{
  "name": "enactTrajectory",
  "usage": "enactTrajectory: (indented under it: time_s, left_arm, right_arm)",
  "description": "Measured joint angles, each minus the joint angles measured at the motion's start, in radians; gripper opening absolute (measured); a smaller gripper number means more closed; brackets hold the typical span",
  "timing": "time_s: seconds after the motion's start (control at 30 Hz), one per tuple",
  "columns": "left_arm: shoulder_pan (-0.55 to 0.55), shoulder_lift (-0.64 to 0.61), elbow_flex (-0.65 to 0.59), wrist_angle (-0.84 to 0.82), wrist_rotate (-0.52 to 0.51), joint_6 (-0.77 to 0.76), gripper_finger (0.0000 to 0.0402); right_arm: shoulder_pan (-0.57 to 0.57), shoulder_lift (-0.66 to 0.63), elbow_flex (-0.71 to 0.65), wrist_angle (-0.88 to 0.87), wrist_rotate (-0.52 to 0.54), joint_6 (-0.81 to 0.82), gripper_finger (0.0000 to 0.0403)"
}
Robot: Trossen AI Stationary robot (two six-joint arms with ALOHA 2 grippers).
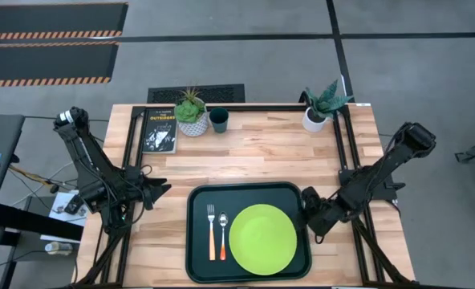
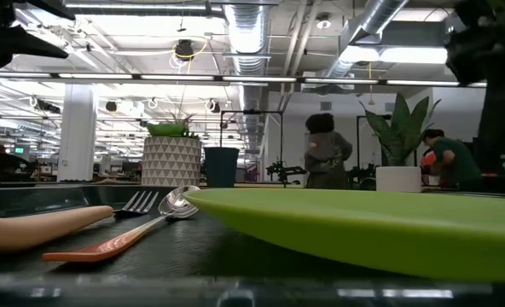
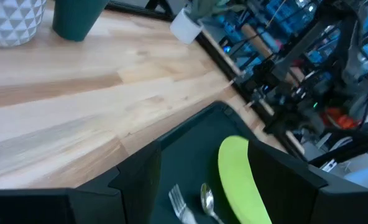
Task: Pick and place plate/cup/fork/spoon on tray
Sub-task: Put the dark green cup to the top right of the green plate on the black serving tray
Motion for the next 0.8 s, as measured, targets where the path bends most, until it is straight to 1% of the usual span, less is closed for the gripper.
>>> enactTrajectory:
  time_s: [0.17, 0.23, 0.33, 0.5, 0.63, 0.7, 0.8]
  left_arm:
    - [0.0, 0.0, 0.0, 0.0, 0.096, 0.001, 0.0229]
    - [0.0, 0.0, 0.0, 0.0, 0.128, 0.007, 0.0229]
    - [0.0, 0.0, 0.0, 0.0, 0.144, 0.008, 0.0229]
    - [0.0, 0.0, 0.0, -0.003, 0.144, 0.008, 0.0229]
    - [0.0, 0.0, 0.0, -0.009, 0.144, 0.008, 0.0229]
    - [0.0, 0.0, 0.0, -0.011, 0.145, 0.015, 0.0229]
    - [0.0, 0.0, 0.0, -0.011, 0.142, 0.039, 0.0229]
  right_arm:
    - [-0.058, -0.077, 0.044, -0.006, 0.012, -0.145, 0.0073]
    - [-0.093, -0.092, 0.092, 0.003, 0.024, -0.236, 0.0073]
    - [-0.154, -0.094, 0.185, 0.003, 0.028, -0.404, 0.0073]
    - [-0.268, -0.045, 0.364, 0.001, 0.027, -0.699, 0.0073]
    - [-0.383, 0.009, 0.486, -0.023, 0.028, -0.882, 0.0073]
    - [-0.447, 0.045, 0.531, -0.041, 0.026, -0.951, 0.0074]
    - [-0.54, 0.11, 0.592, -0.037, 0.016, -0.987, 0.0092]
